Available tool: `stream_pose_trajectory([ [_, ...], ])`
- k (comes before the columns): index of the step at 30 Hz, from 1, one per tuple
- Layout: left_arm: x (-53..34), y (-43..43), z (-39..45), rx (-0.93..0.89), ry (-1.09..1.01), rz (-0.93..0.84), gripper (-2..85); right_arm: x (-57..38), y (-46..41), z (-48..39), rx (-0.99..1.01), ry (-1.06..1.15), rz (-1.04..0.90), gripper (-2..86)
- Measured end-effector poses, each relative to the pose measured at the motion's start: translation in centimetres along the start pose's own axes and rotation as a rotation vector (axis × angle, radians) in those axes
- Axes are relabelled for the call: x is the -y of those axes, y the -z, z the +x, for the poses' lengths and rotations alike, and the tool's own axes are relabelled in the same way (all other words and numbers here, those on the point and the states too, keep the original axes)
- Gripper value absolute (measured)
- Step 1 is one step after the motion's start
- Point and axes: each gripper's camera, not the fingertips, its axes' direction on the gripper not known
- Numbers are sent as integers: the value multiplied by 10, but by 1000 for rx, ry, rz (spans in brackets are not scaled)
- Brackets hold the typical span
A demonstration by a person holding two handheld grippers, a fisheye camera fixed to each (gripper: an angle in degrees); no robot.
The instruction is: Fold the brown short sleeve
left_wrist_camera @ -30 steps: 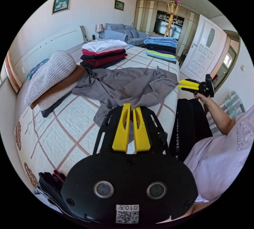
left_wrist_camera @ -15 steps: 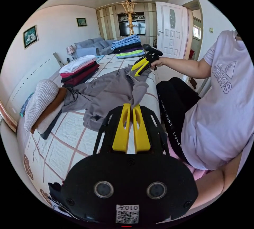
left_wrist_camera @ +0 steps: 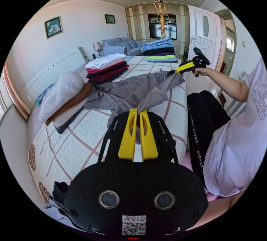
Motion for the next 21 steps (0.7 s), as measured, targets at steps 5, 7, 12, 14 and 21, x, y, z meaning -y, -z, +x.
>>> stream_pose_trajectory([
  [5,82,114,14,214,-138,255,-3,-8,157,-5,-307,-153,291,11],
  [7,112,186,32,352,-192,355,-3,-13,208,-20,-381,-174,352,11],
  [12,115,342,67,422,-252,638,-3,-64,338,-84,-500,-283,683,11],
  [14,109,387,83,458,-288,683,-3,-95,381,-122,-522,-288,810,11],
  [21,90,512,142,651,-390,743,-3,-134,435,-237,-825,-198,855,12],
])
